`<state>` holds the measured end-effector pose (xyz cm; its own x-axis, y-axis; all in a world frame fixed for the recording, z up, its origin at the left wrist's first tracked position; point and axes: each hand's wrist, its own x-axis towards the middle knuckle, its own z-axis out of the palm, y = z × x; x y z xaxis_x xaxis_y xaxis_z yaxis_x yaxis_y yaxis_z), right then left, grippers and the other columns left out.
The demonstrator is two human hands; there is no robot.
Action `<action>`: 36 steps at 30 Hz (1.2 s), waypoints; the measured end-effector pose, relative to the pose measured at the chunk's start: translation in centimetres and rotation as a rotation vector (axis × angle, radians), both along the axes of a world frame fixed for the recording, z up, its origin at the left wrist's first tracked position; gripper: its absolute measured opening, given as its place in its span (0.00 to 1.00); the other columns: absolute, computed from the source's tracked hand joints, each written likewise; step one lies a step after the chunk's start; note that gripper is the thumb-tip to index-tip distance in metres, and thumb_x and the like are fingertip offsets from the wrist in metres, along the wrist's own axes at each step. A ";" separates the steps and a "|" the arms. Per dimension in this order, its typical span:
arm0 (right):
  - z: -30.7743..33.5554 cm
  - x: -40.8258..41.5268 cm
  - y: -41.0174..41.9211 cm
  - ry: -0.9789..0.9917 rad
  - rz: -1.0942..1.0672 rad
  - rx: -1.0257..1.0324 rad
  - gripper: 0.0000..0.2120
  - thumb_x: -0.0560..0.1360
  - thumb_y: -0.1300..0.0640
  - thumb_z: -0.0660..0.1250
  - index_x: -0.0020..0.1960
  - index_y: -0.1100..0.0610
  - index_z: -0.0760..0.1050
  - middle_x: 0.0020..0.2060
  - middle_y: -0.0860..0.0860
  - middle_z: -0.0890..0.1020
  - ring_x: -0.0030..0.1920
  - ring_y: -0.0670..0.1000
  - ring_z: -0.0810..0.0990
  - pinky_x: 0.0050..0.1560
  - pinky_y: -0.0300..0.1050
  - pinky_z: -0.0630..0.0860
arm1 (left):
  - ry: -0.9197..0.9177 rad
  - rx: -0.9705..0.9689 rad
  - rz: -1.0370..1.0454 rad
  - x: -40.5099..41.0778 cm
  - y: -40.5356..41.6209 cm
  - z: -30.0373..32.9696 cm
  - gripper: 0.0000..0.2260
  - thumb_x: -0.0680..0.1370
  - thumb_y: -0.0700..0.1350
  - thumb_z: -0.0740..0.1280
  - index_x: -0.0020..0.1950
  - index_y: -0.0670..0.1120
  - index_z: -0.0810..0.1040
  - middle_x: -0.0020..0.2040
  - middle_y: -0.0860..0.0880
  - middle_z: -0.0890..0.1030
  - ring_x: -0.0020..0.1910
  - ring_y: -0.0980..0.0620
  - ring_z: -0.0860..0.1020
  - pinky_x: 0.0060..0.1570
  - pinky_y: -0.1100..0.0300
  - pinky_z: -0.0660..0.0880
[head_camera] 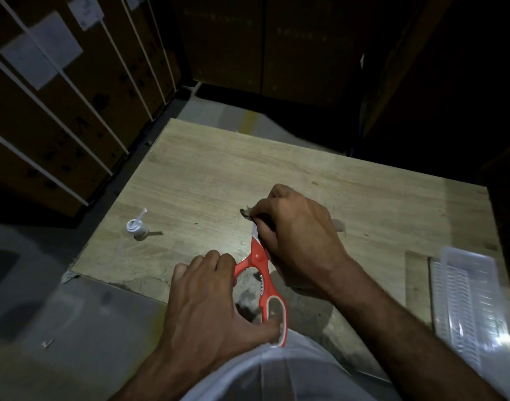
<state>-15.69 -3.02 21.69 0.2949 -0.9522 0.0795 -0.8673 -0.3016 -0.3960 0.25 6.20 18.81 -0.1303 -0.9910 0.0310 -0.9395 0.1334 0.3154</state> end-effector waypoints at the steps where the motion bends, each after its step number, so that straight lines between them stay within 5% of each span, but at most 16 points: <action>1: -0.1 0.0 -0.5 0.001 -0.018 0.001 0.12 0.82 0.49 0.64 0.60 0.46 0.83 0.50 0.46 0.79 0.49 0.50 0.79 0.43 0.44 0.68 | -0.001 0.002 -0.002 0.1 0.0 -0.1 0.29 0.61 0.74 0.70 0.41 0.53 0.65 0.37 0.54 0.65 0.37 0.49 0.66 0.44 0.51 0.63; 9: -0.6 -1.1 -5.4 0.055 -0.156 -0.005 0.08 0.75 0.52 0.69 0.51 0.48 0.85 0.48 0.49 0.86 0.51 0.55 0.84 0.48 0.48 0.78 | -0.016 0.034 -0.018 0.1 0.0 -0.3 0.30 0.61 0.76 0.68 0.42 0.53 0.66 0.38 0.55 0.67 0.38 0.49 0.68 0.44 0.50 0.65; 13: 1.4 -3.7 -5.7 -0.286 -0.297 -0.073 0.07 0.74 0.46 0.72 0.50 0.46 0.85 0.46 0.43 0.87 0.50 0.46 0.85 0.51 0.49 0.82 | -0.004 0.051 -0.004 0.2 0.2 -0.4 0.29 0.62 0.77 0.67 0.41 0.54 0.65 0.37 0.57 0.65 0.37 0.51 0.67 0.45 0.50 0.67; 17: 3.1 -4.3 -1.1 -0.519 -0.195 -0.068 0.05 0.75 0.53 0.75 0.51 0.47 0.85 0.46 0.38 0.86 0.50 0.36 0.83 0.55 0.42 0.81 | 0.001 0.058 0.006 0.3 0.1 -0.5 0.28 0.63 0.76 0.67 0.42 0.54 0.67 0.38 0.57 0.67 0.39 0.50 0.69 0.46 0.50 0.67; 23: -1.2 -2.3 4.5 -0.210 0.062 0.094 0.16 0.80 0.48 0.64 0.66 0.39 0.79 0.47 0.42 0.78 0.46 0.43 0.79 0.44 0.48 0.78 | 0.013 0.013 0.008 -0.2 0.0 -0.2 0.28 0.62 0.74 0.70 0.42 0.54 0.65 0.38 0.56 0.65 0.39 0.50 0.66 0.44 0.52 0.63; 32: -1.0 -1.0 2.1 -0.124 0.047 0.044 0.12 0.81 0.53 0.67 0.62 0.46 0.84 0.47 0.46 0.78 0.46 0.47 0.78 0.41 0.41 0.69 | 0.057 -0.029 0.010 -0.6 0.2 0.2 0.26 0.64 0.72 0.70 0.40 0.54 0.64 0.36 0.57 0.64 0.37 0.51 0.65 0.44 0.54 0.57; 36: -0.6 -0.6 0.4 -0.079 0.007 -0.001 0.12 0.80 0.55 0.66 0.61 0.50 0.84 0.49 0.49 0.79 0.48 0.50 0.79 0.44 0.47 0.75 | 0.061 -0.036 -0.014 -0.6 0.4 0.2 0.26 0.63 0.72 0.70 0.41 0.54 0.64 0.36 0.57 0.63 0.38 0.51 0.63 0.44 0.54 0.58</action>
